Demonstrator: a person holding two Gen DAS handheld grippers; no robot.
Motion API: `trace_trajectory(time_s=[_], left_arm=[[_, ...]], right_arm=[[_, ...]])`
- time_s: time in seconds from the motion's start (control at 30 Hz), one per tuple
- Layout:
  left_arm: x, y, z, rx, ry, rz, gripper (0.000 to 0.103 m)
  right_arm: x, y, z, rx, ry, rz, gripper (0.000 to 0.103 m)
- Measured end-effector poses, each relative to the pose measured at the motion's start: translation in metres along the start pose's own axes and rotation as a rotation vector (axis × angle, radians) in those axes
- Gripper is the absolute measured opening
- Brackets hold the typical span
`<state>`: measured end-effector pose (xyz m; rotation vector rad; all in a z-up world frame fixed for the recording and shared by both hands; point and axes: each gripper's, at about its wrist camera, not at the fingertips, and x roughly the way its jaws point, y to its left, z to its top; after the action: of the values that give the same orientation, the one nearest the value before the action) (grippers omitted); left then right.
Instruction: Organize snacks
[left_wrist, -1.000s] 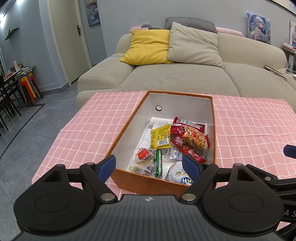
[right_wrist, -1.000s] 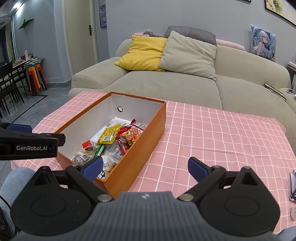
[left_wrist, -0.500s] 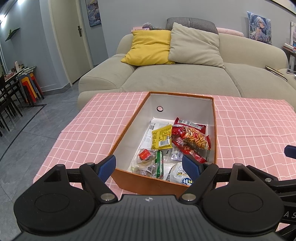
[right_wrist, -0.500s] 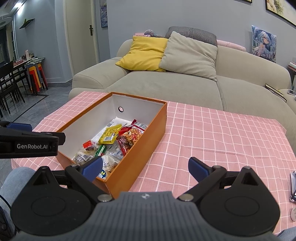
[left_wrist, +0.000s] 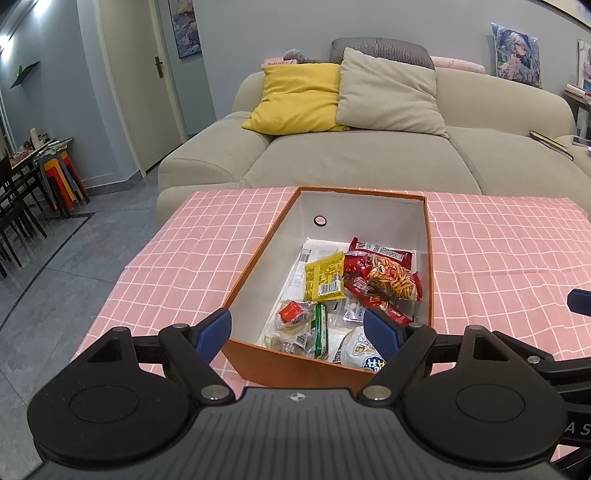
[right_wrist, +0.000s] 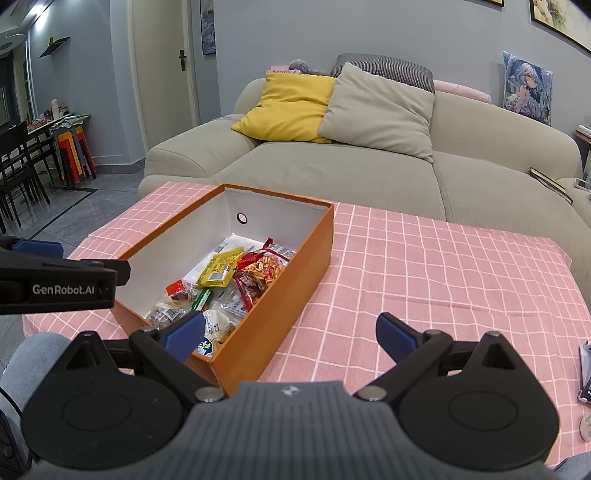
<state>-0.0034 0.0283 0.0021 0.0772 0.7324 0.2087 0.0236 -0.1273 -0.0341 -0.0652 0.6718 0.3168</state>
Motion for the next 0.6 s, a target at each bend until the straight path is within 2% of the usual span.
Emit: trace_trajectory(time_s=[0.6], left_arm=[[-0.0012,-0.0016,-0.0003,0.009,-0.012,0.000,0.094]], right_arm=[[0.0009,-0.0023,-0.0024,-0.005,0.004,0.005,0.096]])
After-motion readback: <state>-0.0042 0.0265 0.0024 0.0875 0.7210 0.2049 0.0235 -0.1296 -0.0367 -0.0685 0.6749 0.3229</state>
